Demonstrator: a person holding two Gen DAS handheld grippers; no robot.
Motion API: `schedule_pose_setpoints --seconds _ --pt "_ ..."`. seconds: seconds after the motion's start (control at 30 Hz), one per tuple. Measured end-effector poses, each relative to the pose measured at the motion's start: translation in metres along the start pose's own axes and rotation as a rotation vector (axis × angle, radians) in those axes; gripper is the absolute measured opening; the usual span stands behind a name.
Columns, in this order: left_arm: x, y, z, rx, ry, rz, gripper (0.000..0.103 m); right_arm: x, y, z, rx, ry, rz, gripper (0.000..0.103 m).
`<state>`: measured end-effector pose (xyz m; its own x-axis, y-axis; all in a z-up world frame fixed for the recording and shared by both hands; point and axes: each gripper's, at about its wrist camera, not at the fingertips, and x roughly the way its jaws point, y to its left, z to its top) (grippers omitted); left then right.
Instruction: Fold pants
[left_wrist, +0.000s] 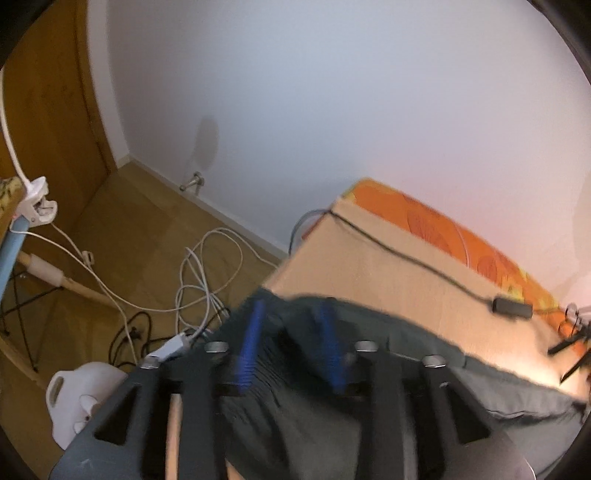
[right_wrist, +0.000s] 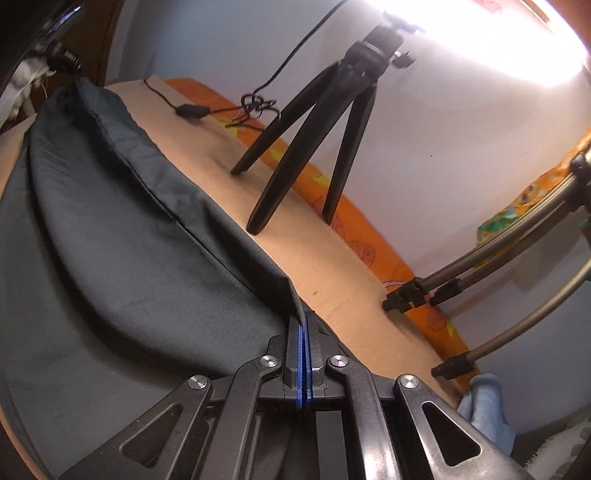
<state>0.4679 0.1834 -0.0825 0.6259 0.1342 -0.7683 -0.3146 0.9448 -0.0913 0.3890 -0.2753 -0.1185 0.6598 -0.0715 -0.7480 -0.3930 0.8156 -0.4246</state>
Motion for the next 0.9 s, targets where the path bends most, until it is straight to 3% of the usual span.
schedule_pose_setpoints --seconds 0.2,0.37,0.57,0.77,0.8,0.83,0.9 --pt "-0.021 0.033 0.004 0.006 -0.049 -0.003 0.045 0.011 -0.002 0.002 0.001 0.012 0.000 0.000" --pt "-0.014 0.050 -0.023 0.012 0.033 -0.110 0.045 0.015 -0.006 0.006 0.027 0.023 0.025 0.000" --pt "0.007 0.038 -0.040 0.080 0.057 -0.096 0.048 0.012 0.005 0.007 0.003 0.026 0.034 0.000" --pt "0.028 0.019 -0.050 0.166 0.068 0.006 0.048 0.002 0.009 0.011 -0.006 0.019 0.036 0.000" --pt "0.028 0.019 -0.052 0.169 0.055 0.014 0.046 0.000 0.009 0.012 -0.007 0.016 0.038 0.000" --pt "0.026 0.018 -0.054 0.171 0.046 0.011 0.031 -0.002 0.010 0.013 -0.008 0.013 0.041 0.000" --pt "0.022 0.013 -0.057 0.191 0.029 0.017 0.018 -0.005 0.012 0.014 -0.010 0.007 0.047 0.000"
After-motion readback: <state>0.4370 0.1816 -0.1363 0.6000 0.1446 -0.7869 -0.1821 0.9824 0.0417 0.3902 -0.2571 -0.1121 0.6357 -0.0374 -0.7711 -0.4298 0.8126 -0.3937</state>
